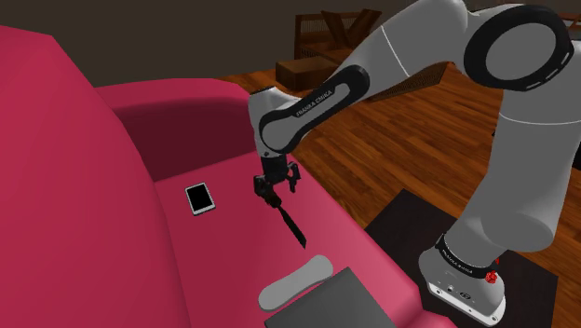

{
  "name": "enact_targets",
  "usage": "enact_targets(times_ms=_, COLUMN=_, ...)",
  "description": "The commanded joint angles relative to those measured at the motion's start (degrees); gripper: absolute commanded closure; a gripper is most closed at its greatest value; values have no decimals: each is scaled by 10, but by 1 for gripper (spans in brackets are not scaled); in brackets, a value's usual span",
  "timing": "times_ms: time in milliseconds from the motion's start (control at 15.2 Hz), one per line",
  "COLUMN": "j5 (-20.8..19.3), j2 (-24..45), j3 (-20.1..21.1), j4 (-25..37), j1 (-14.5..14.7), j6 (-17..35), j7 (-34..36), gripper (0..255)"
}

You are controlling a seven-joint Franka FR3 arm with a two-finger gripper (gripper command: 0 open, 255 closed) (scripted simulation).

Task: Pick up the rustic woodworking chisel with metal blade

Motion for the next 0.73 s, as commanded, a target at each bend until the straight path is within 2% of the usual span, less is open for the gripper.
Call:
enact_targets(times_ms=0, j5=-3, j2=14, j3=-1, j4=1, j1=3, j6=12, j7=4, gripper=0)
enact_targets(times_ms=396, j5=-9, j2=39, j3=-4, j4=-4, j1=6, j6=41, j7=5, gripper=0)
enact_targets(times_ms=462, j5=-9, j2=40, j3=-4, j4=-3, j1=7, j6=42, j7=6, gripper=255)
enact_targets(times_ms=660, j5=-9, j2=39, j3=-4, j4=-5, j1=6, j6=43, j7=5, gripper=255)
